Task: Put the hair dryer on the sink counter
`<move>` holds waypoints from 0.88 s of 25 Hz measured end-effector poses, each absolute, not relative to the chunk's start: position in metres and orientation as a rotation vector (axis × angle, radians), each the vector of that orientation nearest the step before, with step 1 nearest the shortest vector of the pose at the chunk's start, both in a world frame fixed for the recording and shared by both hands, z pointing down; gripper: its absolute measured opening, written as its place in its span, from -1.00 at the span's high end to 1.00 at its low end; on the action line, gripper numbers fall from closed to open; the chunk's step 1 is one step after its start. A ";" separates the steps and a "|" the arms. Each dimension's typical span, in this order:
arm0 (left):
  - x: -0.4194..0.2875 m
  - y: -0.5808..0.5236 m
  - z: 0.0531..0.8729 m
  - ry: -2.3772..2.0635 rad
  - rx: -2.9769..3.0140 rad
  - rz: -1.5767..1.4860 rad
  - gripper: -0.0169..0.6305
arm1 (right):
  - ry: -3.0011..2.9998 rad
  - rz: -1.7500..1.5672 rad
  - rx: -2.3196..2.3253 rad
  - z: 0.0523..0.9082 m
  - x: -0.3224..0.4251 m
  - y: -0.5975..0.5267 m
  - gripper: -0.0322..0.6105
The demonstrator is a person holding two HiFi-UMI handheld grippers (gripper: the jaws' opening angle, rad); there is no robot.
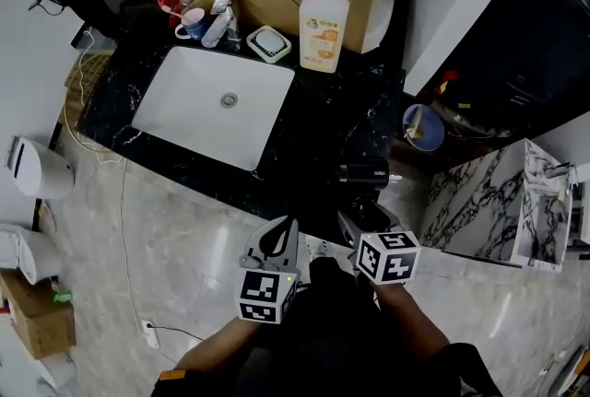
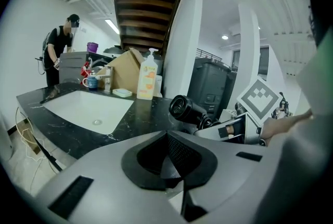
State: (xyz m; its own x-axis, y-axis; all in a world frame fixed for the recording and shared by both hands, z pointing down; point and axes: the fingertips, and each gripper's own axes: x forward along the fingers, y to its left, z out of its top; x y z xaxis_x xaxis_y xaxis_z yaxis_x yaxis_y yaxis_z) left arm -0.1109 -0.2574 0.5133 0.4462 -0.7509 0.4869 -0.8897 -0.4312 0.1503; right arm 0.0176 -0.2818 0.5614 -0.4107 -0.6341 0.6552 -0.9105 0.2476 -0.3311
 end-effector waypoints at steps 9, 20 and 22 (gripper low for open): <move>-0.108 -0.269 0.518 -1.381 2.303 0.497 0.92 | -2.069 0.912 1.411 0.571 0.019 -0.296 0.03; -0.110 -0.278 0.506 -1.419 2.305 0.470 0.92 | -2.000 0.936 1.401 0.584 0.022 -0.300 0.02; -0.111 -0.276 0.504 -1.422 2.305 0.464 0.92 | -1.991 0.919 1.401 0.586 0.021 -0.299 0.02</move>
State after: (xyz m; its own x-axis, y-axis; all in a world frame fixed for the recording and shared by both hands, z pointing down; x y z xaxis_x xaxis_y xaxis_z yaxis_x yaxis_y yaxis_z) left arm -0.1113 -0.2764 0.5038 0.4298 -0.7703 0.4710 -0.8999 -0.4082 0.1536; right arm 0.0215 -0.2989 0.5857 -0.3195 -0.5842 0.7461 -0.9468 0.2294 -0.2258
